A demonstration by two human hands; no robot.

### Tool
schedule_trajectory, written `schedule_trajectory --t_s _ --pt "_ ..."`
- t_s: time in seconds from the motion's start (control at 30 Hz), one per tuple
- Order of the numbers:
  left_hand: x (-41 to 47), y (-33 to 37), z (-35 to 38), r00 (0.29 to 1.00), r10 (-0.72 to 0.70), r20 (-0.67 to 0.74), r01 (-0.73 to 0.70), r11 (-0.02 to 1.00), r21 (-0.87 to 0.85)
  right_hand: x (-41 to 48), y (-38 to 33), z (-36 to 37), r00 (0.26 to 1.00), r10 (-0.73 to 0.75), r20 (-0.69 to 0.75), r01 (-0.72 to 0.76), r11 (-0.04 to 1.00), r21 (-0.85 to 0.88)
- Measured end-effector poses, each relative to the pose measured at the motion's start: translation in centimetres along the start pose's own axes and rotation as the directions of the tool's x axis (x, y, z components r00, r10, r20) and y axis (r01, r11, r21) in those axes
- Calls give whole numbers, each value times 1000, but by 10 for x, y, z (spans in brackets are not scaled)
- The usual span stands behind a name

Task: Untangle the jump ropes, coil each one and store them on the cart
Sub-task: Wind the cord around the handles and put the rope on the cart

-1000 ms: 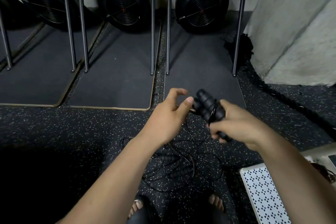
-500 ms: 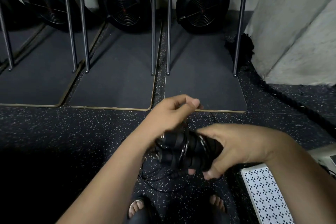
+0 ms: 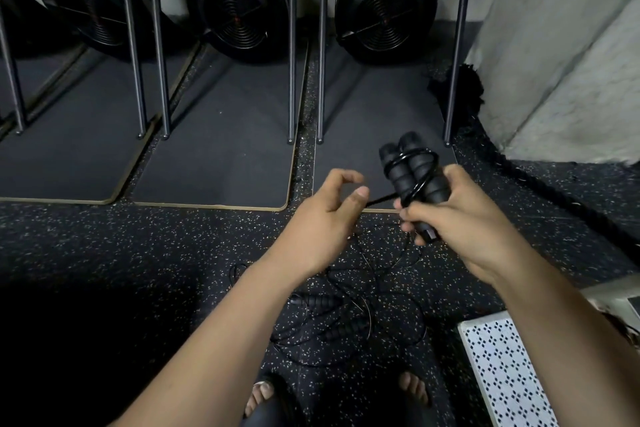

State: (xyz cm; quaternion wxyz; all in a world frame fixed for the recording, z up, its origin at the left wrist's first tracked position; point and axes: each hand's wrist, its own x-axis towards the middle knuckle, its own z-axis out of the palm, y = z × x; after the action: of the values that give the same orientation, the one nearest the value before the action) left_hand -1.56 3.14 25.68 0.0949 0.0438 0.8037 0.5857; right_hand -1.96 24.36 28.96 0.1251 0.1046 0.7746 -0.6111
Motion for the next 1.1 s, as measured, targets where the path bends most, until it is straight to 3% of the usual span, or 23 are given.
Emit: schedule_trajectory --t_s 0.1,0.2,0.37,0.47,0.57,0.67,0.77,0.9,1.0,1.1 --pt "-3 2 -2 1000 25 -18 -24 996 87 1 4 -2 997 64 43 -53 974 -220" --pt "-4 5 -5 999 36 -33 -31 990 135 -5 5 0 966 165 198 -72 910 -409" --pt "-5 6 -11 1000 23 -10 -21 993 119 -16 2 5 780 370 504 -21 821 -571" --pt "-6 7 -12 999 20 30 -24 993 117 -25 -11 3 628 379 680 6 871 -491" --pt "-6 13 -14 996 42 74 -46 998 44 -29 -20 -2 493 279 824 -24 951 -307" --pt "-2 16 -14 997 4 78 1 998 -69 -30 -22 -9 460 99 882 -34 995 -95" --pt "-4 18 -12 992 -90 93 112 957 -268 -29 -22 -12 512 -71 856 -45 993 109" --pt "-4 9 -9 996 -88 -12 87 994 -59 -24 -21 -5 716 -209 666 -30 944 328" --pt "-4 10 -7 997 -47 57 47 999 9 -17 -22 -2 888 -189 420 -21 895 446" --pt "-5 11 -3 997 -51 63 45 995 88 -6 -17 -4 977 -50 208 -51 889 455"
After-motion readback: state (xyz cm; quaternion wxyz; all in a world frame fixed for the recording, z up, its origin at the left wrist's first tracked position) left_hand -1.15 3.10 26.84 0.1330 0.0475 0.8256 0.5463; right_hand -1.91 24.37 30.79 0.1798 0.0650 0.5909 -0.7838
